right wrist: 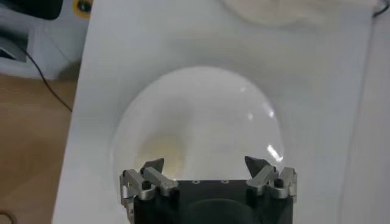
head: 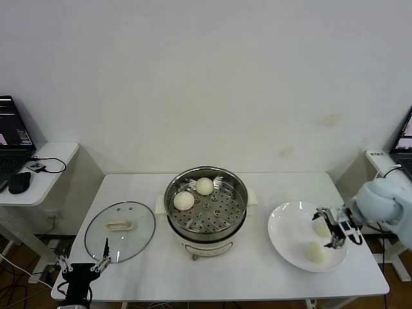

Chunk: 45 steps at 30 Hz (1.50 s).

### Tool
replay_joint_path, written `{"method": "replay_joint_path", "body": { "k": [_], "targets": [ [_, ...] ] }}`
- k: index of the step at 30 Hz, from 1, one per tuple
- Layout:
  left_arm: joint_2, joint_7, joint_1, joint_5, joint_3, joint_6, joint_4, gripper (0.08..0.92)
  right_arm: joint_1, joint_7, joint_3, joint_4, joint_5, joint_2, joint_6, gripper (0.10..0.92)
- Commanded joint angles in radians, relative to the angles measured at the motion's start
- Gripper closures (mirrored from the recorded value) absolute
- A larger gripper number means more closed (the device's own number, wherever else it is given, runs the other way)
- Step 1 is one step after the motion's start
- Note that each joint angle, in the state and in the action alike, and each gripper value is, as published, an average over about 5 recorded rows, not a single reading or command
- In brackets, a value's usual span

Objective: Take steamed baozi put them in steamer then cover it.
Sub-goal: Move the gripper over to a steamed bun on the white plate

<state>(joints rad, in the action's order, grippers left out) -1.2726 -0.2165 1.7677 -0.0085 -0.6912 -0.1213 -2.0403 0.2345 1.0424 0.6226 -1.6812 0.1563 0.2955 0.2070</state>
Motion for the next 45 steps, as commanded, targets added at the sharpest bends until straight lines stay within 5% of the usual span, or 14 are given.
{"method": "replay_joint_path", "body": {
  "k": [1, 23, 45],
  "targets": [
    [0.0, 0.002, 0.002, 0.0, -0.001, 0.002, 0.005, 0.177, 0.245, -0.027, -0.165, 0.037, 0.057, 0.009, -0.009, 0.203],
    [0.001, 0.005, -0.015, -0.008, -0.011, 0.006, 0.023, 0.177, 0.185, -0.055, -0.091, 0.134, 0.076, 0.13, 0.023, 0.206],
    [0.001, 0.002, -0.016, -0.011, -0.014, 0.005, 0.023, 0.177, 0.054, -0.027, -0.052, 0.115, 0.038, 0.113, 0.035, 0.382]
  ]
}}
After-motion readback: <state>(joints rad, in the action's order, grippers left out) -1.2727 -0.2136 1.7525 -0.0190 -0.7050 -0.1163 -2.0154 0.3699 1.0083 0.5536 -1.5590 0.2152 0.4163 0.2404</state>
